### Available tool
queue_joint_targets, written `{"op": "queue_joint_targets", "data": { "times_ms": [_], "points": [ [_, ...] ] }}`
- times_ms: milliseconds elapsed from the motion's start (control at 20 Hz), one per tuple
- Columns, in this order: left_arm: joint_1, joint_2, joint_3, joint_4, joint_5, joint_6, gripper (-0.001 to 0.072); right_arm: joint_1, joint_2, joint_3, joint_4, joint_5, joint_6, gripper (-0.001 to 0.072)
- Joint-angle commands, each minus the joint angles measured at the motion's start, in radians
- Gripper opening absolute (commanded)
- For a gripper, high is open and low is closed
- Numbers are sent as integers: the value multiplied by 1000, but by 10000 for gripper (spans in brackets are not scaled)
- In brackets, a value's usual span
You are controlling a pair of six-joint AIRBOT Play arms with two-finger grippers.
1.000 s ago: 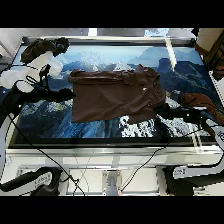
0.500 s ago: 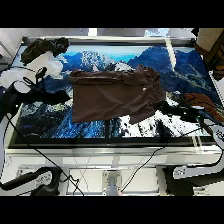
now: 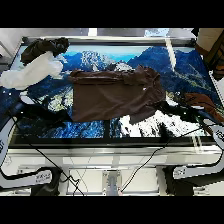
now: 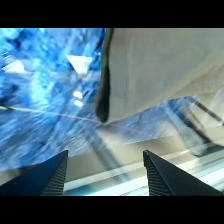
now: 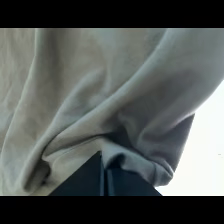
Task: Fold the shirts.
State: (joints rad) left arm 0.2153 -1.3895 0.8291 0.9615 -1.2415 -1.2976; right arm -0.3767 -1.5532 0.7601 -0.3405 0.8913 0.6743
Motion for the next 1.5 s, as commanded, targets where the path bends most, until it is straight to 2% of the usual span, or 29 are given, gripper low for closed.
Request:
{"op": "queue_joint_targets", "data": {
  "times_ms": [0, 150, 250, 400, 500, 550, 600, 750, 850, 900, 950, 1100, 1250, 1350, 1450],
  "points": [
    [-18, -50, -61, -105, 101, 39, 559, 0, -1, 1, 17, 5, -2, 27],
    [-56, -113, -61, -106, 191, -1, 558, 0, -1, 1, 26, 16, -2, 27],
    [-72, -148, -60, -167, 219, -8, 557, 0, 0, 1, 28, 32, -3, 27],
    [-72, -148, -44, -237, 319, 29, 459, 0, 0, 1, 28, 39, -3, 27],
    [-72, -148, -28, -237, 366, 18, 451, 0, 0, 1, 30, 42, -3, 28],
    [-72, -148, -25, -237, 378, 18, 357, 0, 0, 1, 30, 43, -3, 28],
    [-72, -148, -24, -233, 385, 18, 293, 0, 0, 1, 30, 44, -5, 27],
    [-72, -148, -24, -220, 402, 19, 274, 0, 0, 1, 31, 46, -18, 27],
    [-72, -148, -24, -226, 446, 18, 169, 0, 0, 1, 32, 47, -18, 28],
    [-72, -148, -24, -235, 465, 19, 70, 0, 0, 1, 32, 47, -18, 28],
    [-72, -148, -24, -245, 469, 23, 14, 0, 0, 1, 32, 48, -18, 28],
    [-72, -148, -24, -283, 435, 77, 14, 0, 0, 1, 39, 66, -37, 27],
    [-72, -142, 19, -358, 336, 168, 12, -2, 8, 15, 152, 153, -136, 26],
    [-72, -123, 105, -404, 263, 205, 12, -2, 24, 82, 201, 203, -137, 26],
    [-72, -82, 234, -419, 240, 206, 12, -2, 52, 182, 206, 212, -113, 25]
  ]
}}
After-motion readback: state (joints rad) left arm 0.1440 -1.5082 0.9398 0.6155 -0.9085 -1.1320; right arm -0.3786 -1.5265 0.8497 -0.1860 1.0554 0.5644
